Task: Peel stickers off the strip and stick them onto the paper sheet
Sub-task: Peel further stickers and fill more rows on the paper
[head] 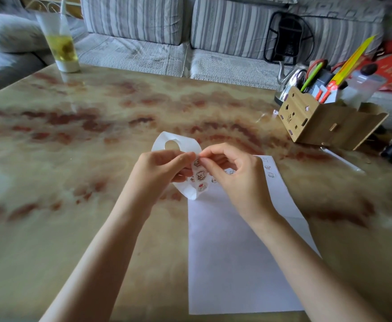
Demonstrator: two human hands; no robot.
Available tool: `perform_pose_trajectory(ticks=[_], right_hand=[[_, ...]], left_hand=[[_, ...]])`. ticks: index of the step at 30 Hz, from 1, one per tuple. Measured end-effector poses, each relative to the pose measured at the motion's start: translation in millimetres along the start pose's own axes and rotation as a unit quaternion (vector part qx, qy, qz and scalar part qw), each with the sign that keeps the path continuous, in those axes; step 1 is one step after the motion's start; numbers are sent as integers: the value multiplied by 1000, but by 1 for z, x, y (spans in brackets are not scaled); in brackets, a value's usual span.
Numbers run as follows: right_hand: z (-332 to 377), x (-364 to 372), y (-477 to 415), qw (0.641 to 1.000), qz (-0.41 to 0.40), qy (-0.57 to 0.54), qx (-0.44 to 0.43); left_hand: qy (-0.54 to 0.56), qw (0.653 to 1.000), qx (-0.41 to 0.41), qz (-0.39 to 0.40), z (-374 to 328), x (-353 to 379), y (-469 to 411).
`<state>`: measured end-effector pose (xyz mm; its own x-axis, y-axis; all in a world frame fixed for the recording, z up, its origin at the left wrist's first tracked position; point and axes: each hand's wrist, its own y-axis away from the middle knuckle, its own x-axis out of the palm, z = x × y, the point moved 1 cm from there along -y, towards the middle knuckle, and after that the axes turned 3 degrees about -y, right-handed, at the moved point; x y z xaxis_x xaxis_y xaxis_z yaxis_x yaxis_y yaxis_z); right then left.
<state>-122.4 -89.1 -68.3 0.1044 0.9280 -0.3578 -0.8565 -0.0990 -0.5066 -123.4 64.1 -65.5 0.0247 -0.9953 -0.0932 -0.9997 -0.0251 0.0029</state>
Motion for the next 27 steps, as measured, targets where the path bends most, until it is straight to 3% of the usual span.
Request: perform_pose_trajectory(ticks=[14, 22, 25, 27], right_hand=[[1, -2, -2, 998, 26, -9, 49], [-7, -1, 1, 995, 46, 83, -33], [-5, -5, 4, 996, 54, 66, -39], [-1, -9, 5, 998, 61, 1, 2]], left_hand=[[-25, 1000, 16, 0, -1, 1, 1], [-10, 1000, -16, 6, 1, 1, 1], [7, 999, -33, 12, 0, 0, 0], [-5, 1000, -27, -1, 1, 0, 0]])
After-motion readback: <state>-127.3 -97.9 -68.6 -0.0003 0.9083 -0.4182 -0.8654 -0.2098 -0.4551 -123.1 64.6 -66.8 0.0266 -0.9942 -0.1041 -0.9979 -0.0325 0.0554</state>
